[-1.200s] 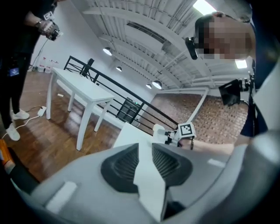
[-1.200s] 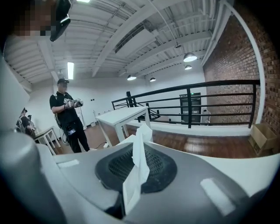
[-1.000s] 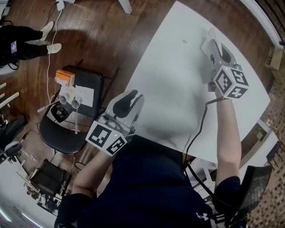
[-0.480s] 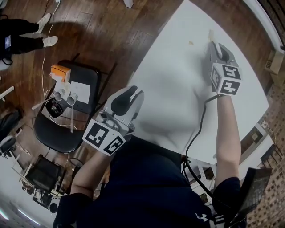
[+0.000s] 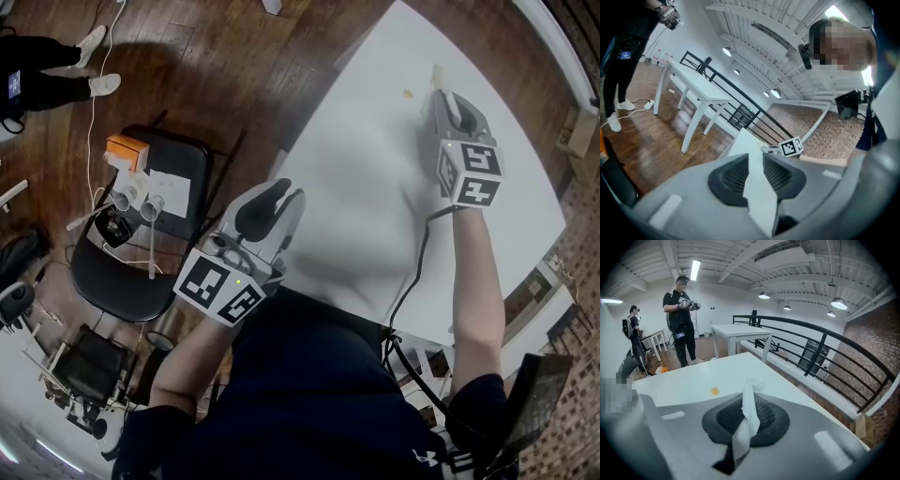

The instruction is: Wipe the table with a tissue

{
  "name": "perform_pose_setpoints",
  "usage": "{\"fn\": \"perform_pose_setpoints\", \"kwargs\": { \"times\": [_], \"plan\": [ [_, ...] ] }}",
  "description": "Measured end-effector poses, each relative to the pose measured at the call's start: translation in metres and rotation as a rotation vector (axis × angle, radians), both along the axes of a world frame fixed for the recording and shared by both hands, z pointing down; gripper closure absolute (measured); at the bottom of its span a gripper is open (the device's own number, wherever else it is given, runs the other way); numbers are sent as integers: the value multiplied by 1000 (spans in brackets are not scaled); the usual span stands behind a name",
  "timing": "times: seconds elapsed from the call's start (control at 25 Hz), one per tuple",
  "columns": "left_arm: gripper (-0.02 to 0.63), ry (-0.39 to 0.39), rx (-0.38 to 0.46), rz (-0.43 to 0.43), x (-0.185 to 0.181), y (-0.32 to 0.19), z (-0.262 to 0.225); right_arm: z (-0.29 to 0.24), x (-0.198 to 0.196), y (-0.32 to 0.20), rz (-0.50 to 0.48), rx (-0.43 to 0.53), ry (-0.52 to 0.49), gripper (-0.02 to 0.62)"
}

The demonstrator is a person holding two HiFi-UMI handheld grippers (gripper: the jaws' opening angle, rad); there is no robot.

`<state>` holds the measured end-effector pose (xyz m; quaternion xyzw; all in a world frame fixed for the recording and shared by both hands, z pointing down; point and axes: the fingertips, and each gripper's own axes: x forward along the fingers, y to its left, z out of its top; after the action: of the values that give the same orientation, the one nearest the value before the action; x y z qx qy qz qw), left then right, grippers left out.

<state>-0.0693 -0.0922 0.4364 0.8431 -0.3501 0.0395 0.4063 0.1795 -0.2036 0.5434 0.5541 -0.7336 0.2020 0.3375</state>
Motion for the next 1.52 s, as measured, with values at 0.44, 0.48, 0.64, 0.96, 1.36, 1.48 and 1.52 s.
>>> {"fn": "perform_pose_setpoints", "kwargs": {
  "times": [0.44,0.48,0.64,0.96,1.36,1.48,1.52],
  "plan": [
    [512,13,-14,-22,-8,2,2,-1,-22,1,-53,-16,15,578],
    [512,15,-15,-23,-9,2,2,-1,-23,1,-57,-17,19,578],
    [512,17,-18,-29,-14,1,3,1,-28,1,-62,-22,21,580],
    [512,23,-22,-40,-22,-1,6,0,-39,-1,-71,-15,11,578],
    [512,29,-24,-54,-31,-1,5,2,-50,1,-90,-30,14,580],
    [512,31,-26,-57,-35,0,7,1,-56,-2,-94,-16,14,580],
    [512,32,-28,-59,-37,0,7,1,-57,-2,-94,-20,13,580]
  ]
}}
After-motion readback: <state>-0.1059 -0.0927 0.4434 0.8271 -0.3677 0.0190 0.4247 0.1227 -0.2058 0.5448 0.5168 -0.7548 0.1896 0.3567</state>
